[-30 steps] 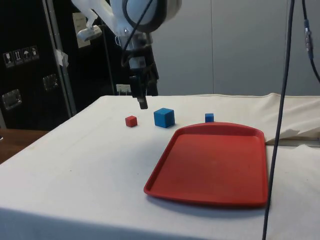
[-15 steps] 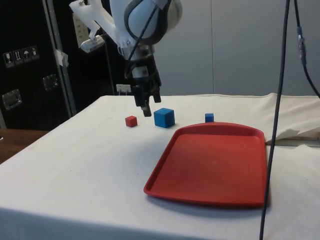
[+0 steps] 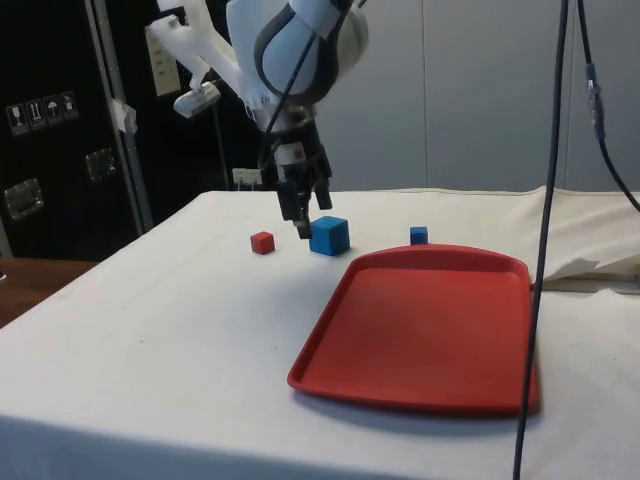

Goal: Pick up the largest block and place it onto the tray.

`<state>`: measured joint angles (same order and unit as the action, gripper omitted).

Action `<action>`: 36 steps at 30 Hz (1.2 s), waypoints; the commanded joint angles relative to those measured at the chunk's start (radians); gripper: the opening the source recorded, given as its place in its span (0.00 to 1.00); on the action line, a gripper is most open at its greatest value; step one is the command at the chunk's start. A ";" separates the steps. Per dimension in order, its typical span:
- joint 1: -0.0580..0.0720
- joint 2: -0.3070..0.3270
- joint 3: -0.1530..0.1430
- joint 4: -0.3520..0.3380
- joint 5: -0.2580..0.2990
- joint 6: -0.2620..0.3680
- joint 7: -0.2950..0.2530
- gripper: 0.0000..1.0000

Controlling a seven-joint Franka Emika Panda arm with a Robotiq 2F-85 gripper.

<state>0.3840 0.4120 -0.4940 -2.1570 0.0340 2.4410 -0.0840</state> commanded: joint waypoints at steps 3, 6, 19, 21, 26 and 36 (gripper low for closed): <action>-0.011 0.022 -0.015 0.008 0.005 0.012 -0.021 1.00; -0.015 0.034 -0.024 0.012 0.010 0.014 -0.033 1.00; -0.036 0.101 -0.051 0.025 0.091 0.077 -0.112 1.00; -0.037 0.114 -0.056 0.028 0.108 0.087 -0.127 1.00; -0.041 0.144 -0.066 0.041 0.146 0.101 -0.159 1.00; -0.043 0.178 -0.080 0.064 0.184 0.106 -0.187 1.00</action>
<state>0.3470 0.5890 -0.5810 -2.0950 0.2100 2.5390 -0.2650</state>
